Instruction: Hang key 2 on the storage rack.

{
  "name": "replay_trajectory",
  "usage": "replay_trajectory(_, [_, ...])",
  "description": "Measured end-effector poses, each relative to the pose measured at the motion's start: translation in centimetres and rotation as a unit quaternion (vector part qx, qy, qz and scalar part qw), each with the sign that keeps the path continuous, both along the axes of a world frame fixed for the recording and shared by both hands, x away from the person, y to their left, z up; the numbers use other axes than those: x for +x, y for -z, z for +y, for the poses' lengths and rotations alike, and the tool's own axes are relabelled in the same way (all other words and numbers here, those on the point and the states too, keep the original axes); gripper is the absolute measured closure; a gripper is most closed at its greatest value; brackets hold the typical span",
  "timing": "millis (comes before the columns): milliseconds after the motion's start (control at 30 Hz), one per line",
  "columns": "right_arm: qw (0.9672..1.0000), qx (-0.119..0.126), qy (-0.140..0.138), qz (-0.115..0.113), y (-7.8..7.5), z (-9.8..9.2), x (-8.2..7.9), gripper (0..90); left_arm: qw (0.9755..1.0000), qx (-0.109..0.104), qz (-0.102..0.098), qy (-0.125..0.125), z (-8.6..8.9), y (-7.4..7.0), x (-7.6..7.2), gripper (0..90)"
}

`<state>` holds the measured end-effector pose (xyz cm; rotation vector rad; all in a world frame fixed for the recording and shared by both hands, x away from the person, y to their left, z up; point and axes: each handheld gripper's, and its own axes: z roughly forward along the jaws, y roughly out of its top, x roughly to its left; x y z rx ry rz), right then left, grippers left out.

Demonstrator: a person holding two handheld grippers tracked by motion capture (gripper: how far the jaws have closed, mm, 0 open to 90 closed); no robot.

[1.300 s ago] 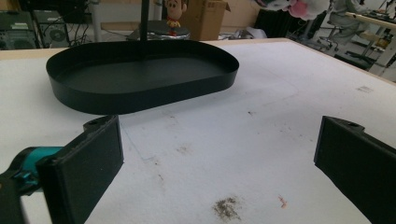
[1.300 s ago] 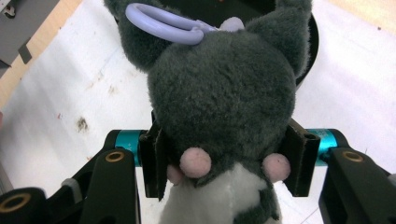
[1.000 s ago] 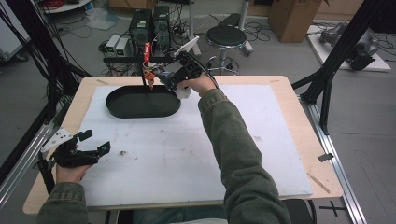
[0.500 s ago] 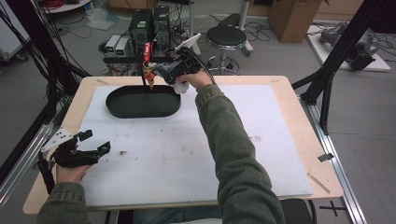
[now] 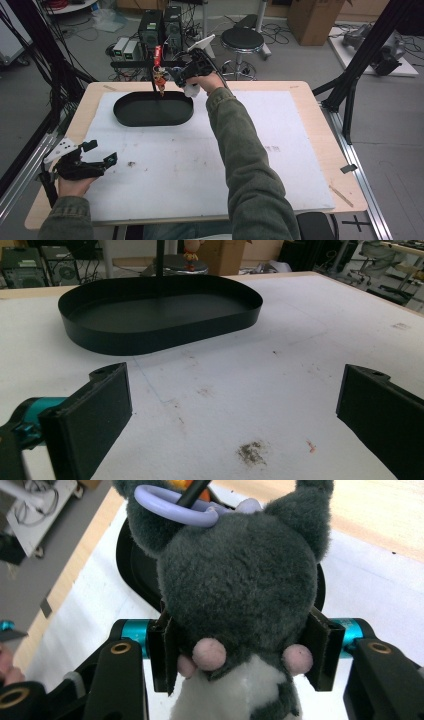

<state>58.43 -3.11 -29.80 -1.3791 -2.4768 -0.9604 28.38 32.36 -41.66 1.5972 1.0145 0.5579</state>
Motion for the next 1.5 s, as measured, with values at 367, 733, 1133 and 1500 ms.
replay_trajectory(367, [0.9994, 0.014, 0.029, 0.010, 0.9, -0.5, 0.9, 42.3, 1.0000, 0.000, -0.001, 0.000, 0.0, 0.0, 0.0, 1.8])
replay_trajectory(733, [0.9978, -0.057, 0.034, -0.006, 1.6, 0.2, 0.6, 12.6, 1.0000, -0.001, -0.001, 0.000, 0.0, 0.0, 0.0, 1.8])
replay_trajectory(1133, [0.9958, -0.077, -0.019, -0.047, 0.7, 0.6, -0.8, 0.5, 1.0000, 0.000, -0.002, 0.000, 0.0, 0.0, -0.1, 1.8])
replay_trajectory(1500, [0.9940, -0.064, -0.026, -0.085, 1.0, -1.9, -2.3, 0.6, 1.0000, 0.002, -0.002, 0.000, -0.1, 0.0, 0.0, 1.8])
